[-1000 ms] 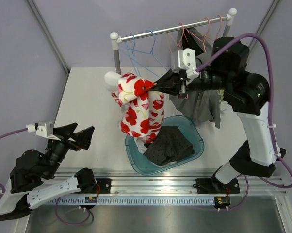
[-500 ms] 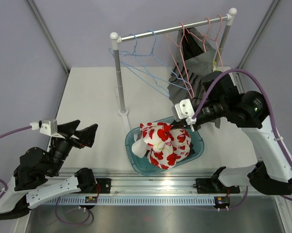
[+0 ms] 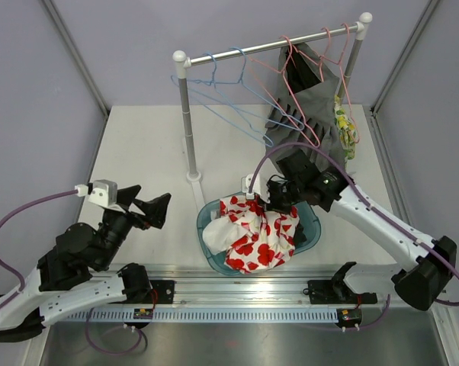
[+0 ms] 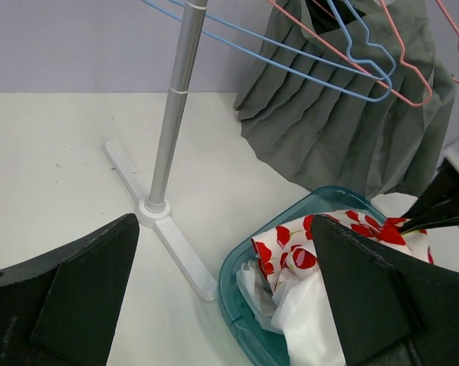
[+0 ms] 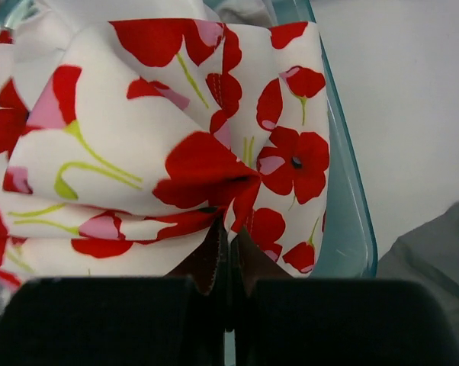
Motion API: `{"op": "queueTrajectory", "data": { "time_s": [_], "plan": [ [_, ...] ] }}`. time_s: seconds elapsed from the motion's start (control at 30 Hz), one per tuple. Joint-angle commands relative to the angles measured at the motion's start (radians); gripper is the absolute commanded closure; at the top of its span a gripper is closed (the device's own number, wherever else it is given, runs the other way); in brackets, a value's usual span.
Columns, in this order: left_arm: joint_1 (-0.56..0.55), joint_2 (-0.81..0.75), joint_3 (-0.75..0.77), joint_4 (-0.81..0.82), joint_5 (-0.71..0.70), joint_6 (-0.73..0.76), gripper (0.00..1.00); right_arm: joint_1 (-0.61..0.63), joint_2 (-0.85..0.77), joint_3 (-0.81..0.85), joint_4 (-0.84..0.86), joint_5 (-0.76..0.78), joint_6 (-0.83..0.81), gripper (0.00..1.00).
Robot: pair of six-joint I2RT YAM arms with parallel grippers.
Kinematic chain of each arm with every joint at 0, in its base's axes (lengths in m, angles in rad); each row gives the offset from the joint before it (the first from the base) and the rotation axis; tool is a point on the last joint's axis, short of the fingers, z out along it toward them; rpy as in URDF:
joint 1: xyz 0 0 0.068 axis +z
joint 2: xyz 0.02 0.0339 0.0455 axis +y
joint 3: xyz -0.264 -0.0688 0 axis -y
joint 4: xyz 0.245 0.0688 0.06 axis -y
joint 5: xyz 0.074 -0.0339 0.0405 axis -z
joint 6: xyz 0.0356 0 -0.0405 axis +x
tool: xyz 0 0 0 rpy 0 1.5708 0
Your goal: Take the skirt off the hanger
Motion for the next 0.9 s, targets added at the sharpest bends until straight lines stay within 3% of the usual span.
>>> {"op": "queueTrajectory", "data": {
  "time_s": [0.0, 0.2, 0.4, 0.6, 0.77, 0.87],
  "plan": [
    [0.001, 0.036, -0.018, 0.089, 0.028, 0.027, 0.01, -0.006, 0.021, -0.097, 0.229, 0.08, 0.059, 1.0],
    [0.002, 0.063, -0.034, 0.126, 0.043, 0.044, 0.01, -0.006, 0.136, -0.246, 0.262, 0.004, 0.018, 1.0],
    [0.002, 0.068, -0.082, 0.149, 0.061, 0.039, 0.01, -0.006, 0.109, -0.243, 0.211, 0.047, -0.013, 0.93],
    [0.002, 0.07, -0.087, 0.127, 0.08, 0.015, 0.01, -0.006, -0.043, -0.001, 0.037, 0.099, -0.016, 0.48],
    [0.002, 0.06, -0.081, 0.124, 0.094, 0.01, 0.01, -0.029, -0.091, 0.26, -0.183, -0.027, -0.096, 0.07],
    [0.002, 0.065, -0.073, 0.118, 0.097, 0.012, 0.01, -0.067, -0.088, 0.378, -0.266, -0.103, -0.088, 0.05]
  ]
}}
